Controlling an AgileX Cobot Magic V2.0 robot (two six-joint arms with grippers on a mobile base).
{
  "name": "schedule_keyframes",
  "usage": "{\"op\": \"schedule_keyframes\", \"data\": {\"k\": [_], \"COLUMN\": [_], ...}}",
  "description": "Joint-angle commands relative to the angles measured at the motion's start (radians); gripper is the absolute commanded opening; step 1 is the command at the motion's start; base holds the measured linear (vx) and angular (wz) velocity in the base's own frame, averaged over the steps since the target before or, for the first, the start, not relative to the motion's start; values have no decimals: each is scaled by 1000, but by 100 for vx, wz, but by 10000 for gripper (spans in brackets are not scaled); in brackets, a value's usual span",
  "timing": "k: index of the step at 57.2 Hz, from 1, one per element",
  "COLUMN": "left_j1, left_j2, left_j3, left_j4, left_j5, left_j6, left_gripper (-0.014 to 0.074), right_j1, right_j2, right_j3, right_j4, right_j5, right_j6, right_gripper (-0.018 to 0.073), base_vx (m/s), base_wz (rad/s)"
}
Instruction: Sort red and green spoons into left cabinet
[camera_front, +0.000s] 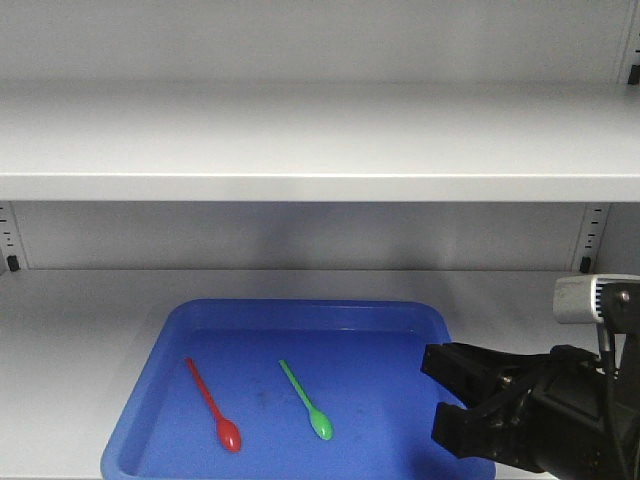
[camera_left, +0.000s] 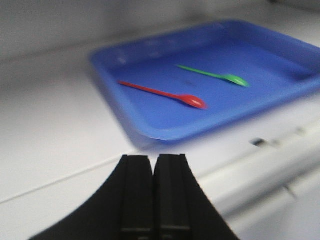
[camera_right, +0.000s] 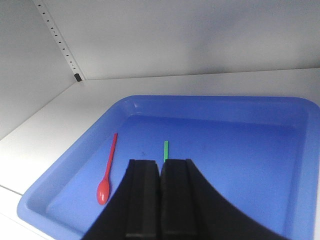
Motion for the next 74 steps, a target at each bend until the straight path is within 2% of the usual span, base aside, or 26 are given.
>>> {"op": "schedule_keyframes", "data": {"k": [1,6,10,16,25,28,34,74], "left_j1": [70,146,189,229,242,242,241,240], "left_j2": [-75,-176,-243,-318,-362,-360,-360,-360], "left_j3": [63,166,225,300,393,390,390,390], "left_j4": [-18,24,88,162,257,320,400,400], "left_j5": [-230,-368,-398,-397,-398,-330,-286,-288], "left_j6": [-53,-111,-146,-174,-265,-298,-326,-325], "left_gripper": [-1,-1,-1,-1,-1,-1,-1,-1], "right_j1": [-3,-3,-3,-3,-3,-3,-3,-3], "right_j2": [-9,-9,-9,-9,-9,-9,-9,-9], "right_j3": [-30,-30,-30,-30,-30,-30,-30,-30], "right_j4": [-1,-1,-1,-1,-1,-1,-1,-1], "right_j5": [-64,-64,-64,-64,-64,-64,-63,-61], "right_j6": [-9,-9,-9,-9,-9,-9,-9,-9], "right_gripper": [-1,-1,-1,-1,-1,-1,-1,-1], "base_vx": [0,0,0,0,0,0,0,0], "base_wz": [0,0,0,0,0,0,0,0]}}
